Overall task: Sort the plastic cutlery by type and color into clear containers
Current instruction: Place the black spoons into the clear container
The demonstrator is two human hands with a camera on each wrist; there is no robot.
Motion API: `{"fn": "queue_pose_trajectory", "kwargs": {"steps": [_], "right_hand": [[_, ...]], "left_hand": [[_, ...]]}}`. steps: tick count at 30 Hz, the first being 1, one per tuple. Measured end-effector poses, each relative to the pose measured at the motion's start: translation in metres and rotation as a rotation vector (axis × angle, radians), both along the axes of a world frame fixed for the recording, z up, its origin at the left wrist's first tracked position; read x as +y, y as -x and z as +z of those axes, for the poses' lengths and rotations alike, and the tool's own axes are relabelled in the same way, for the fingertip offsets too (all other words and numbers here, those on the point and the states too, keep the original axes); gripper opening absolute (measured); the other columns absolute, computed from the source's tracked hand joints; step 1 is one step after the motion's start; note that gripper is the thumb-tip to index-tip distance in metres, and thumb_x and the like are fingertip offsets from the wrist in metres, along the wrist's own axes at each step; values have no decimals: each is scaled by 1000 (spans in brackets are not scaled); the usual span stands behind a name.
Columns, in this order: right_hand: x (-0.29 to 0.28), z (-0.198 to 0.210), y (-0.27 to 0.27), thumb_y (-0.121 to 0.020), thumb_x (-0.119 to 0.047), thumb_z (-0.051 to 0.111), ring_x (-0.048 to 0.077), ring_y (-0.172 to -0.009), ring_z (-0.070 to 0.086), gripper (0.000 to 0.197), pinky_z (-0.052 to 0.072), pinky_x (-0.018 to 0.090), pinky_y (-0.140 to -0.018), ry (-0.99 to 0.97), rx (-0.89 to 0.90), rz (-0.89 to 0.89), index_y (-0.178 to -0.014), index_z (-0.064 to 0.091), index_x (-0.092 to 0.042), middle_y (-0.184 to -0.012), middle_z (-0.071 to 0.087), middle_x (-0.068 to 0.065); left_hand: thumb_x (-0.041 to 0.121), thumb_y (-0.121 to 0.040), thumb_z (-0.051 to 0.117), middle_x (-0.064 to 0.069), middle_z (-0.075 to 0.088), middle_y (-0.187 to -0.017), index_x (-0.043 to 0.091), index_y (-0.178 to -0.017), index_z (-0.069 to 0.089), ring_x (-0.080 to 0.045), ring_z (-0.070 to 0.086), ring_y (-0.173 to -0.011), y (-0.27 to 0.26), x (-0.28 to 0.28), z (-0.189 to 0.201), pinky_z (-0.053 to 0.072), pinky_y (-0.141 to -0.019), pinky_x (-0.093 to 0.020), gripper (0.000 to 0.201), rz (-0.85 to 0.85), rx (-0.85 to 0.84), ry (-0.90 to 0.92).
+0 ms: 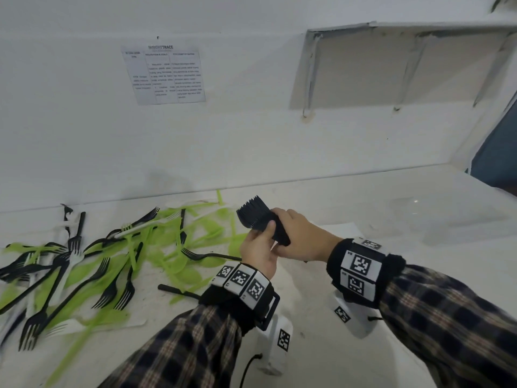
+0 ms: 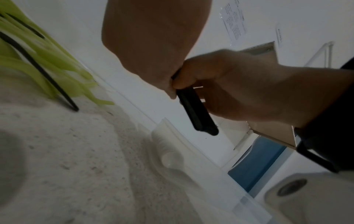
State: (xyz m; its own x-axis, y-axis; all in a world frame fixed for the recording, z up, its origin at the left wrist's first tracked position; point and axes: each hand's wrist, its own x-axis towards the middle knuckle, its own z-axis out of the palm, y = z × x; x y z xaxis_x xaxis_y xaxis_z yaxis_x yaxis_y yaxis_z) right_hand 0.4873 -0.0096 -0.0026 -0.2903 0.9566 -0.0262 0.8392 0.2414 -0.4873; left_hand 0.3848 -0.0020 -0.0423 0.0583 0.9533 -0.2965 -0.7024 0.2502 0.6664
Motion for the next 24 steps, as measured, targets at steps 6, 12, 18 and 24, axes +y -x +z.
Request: {"fn": "queue_pose_trajectory", "kwargs": {"steps": [6, 12, 18, 24], "right_hand": [[9, 12, -26, -78, -20, 66, 15, -84, 49, 46, 42, 20, -68, -46, -53, -15, -118, 47, -8, -100, 40, 2], [25, 28, -59, -69, -9, 69, 17, -80, 55, 35, 38, 13, -59, -90, -18, -66, -102, 60, -10, -92, 60, 4], [41, 33, -107, -69, -4, 67, 15, -86, 54, 47, 39, 21, -73, 11, -162, -50, -115, 62, -15, -102, 65, 1], [53, 22, -137, -68, 3, 63, 14, -83, 53, 56, 38, 20, -70, 153, -233, -14, -120, 61, -18, -105, 63, -1]], "left_hand": [[-2, -95, 48, -13, 66, -96, 0, -106, 58, -18, 67, -82, -16, 4, 3, 57, -63, -24, 15, -74, -1, -102], [-6, -89, 46, 2, 63, -107, 18, -109, 58, -15, 55, -104, -32, 4, 15, 40, -82, -25, 33, -255, 307, -183], [13, -83, 70, -2, 21, -155, 17, -150, 16, -16, 22, -142, -39, 13, -1, 26, -107, -27, 87, -419, 956, -231], [36, -72, 80, 2, -2, -159, 14, -151, -8, -12, 2, -146, -43, 23, -14, 12, -115, -29, 121, -570, 1150, -250]]}}
